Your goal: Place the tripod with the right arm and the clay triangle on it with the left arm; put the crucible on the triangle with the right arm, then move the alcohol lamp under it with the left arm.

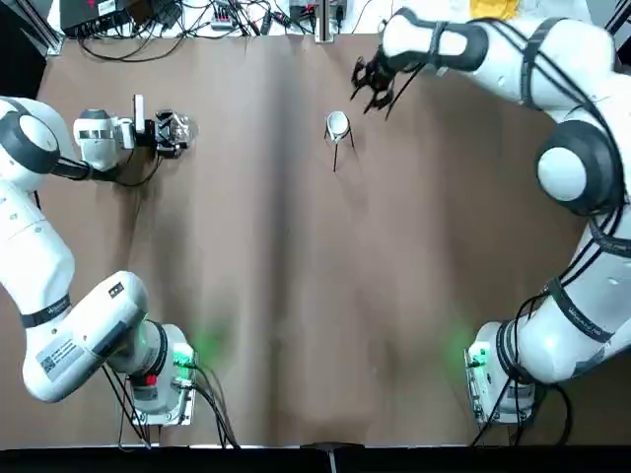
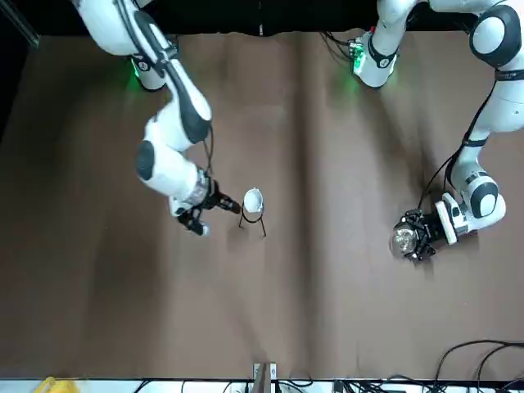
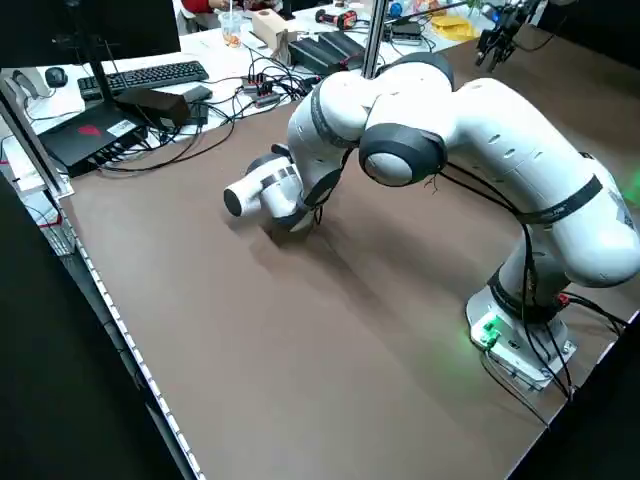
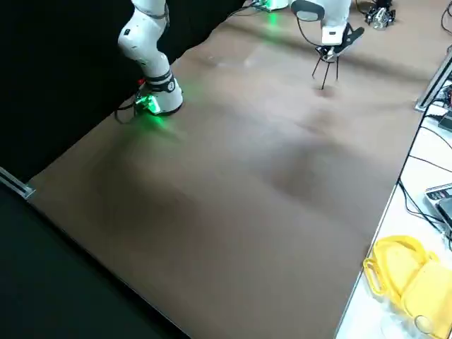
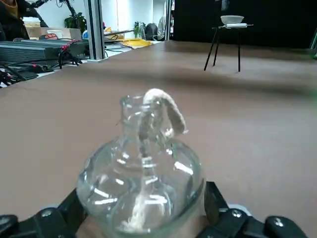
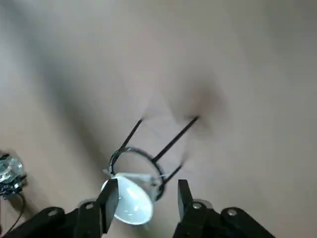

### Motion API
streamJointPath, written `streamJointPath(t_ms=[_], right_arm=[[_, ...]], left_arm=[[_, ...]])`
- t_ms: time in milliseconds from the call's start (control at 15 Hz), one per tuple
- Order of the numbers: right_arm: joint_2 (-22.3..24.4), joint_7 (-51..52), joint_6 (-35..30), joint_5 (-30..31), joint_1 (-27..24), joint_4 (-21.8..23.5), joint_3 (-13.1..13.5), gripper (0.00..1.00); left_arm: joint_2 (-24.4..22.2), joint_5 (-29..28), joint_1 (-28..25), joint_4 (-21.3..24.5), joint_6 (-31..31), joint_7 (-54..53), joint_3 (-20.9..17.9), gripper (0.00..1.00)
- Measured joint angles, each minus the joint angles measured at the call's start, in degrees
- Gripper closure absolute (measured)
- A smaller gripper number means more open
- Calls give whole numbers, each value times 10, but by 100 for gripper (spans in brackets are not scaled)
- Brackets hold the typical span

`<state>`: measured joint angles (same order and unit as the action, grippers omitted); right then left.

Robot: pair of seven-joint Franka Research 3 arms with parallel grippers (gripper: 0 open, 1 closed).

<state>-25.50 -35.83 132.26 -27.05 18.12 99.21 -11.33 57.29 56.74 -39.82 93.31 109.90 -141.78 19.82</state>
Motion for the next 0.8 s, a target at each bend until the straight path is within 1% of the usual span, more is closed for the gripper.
streamJointPath(t_ms=[200,333,400,467,533,667,733,800], right_arm=[[39,21,-67,65,-55,-1,1,44],[59,72,-102,91,-91,-2,1,43],[67,102,-117,99,-109,-3,2,42],[73,131,-135,107,-127,-7,2,36],[78,156,-155,117,-144,-13,2,36],[84,203,-199,136,-176,-35,3,33],[87,254,-244,153,-203,-62,3,28],[89,277,-261,163,-215,-75,3,27]], left_arm=[[0,6,6,0,0,0,0,0],[0,7,8,0,0,-1,0,2],[0,9,11,0,0,-3,0,4],[0,12,13,0,0,-4,0,13],[0,12,14,0,0,-5,0,22],[0,12,15,-1,0,-5,1,23],[0,13,16,-2,0,-5,5,23],[0,13,16,-4,0,-5,11,23]])
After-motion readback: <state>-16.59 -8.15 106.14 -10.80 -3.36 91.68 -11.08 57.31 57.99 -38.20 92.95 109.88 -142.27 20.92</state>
